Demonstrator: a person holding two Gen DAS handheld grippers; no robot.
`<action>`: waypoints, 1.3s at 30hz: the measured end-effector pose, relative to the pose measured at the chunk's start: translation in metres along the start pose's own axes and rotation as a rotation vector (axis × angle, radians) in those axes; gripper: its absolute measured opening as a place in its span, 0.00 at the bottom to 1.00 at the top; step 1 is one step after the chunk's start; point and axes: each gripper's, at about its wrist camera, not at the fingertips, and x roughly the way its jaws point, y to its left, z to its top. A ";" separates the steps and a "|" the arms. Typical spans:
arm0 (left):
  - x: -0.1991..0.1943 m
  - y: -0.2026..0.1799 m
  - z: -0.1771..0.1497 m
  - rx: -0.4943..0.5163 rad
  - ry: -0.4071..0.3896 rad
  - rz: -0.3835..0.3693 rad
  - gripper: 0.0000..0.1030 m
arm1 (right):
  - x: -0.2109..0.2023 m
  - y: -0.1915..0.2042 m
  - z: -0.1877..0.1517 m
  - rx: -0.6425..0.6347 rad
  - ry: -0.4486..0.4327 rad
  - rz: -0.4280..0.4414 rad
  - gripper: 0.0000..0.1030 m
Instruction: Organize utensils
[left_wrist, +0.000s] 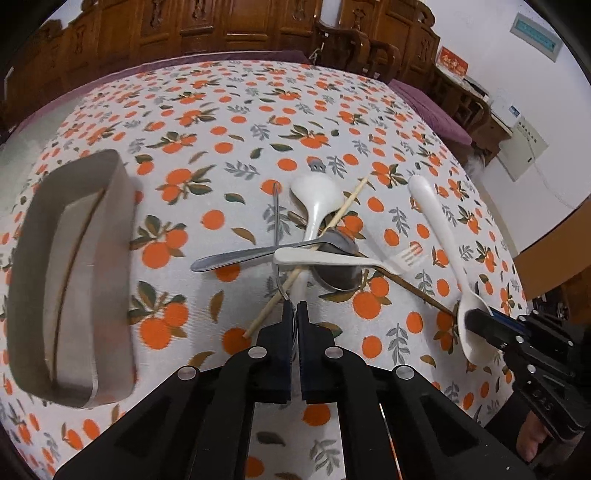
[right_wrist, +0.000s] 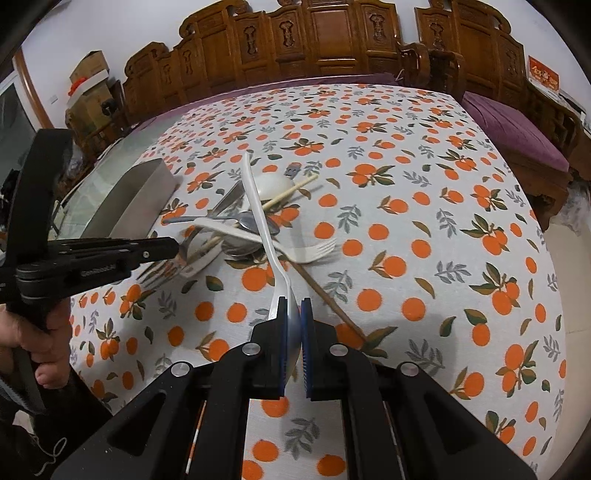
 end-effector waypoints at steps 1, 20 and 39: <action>-0.004 0.002 0.000 0.002 -0.004 0.000 0.01 | 0.001 0.004 0.001 -0.002 0.000 0.003 0.08; -0.071 0.021 0.017 0.013 -0.098 -0.038 0.01 | -0.006 0.046 0.022 -0.042 -0.027 0.019 0.08; -0.111 0.108 0.008 -0.072 -0.144 0.032 0.02 | 0.013 0.109 0.049 -0.102 -0.021 0.063 0.08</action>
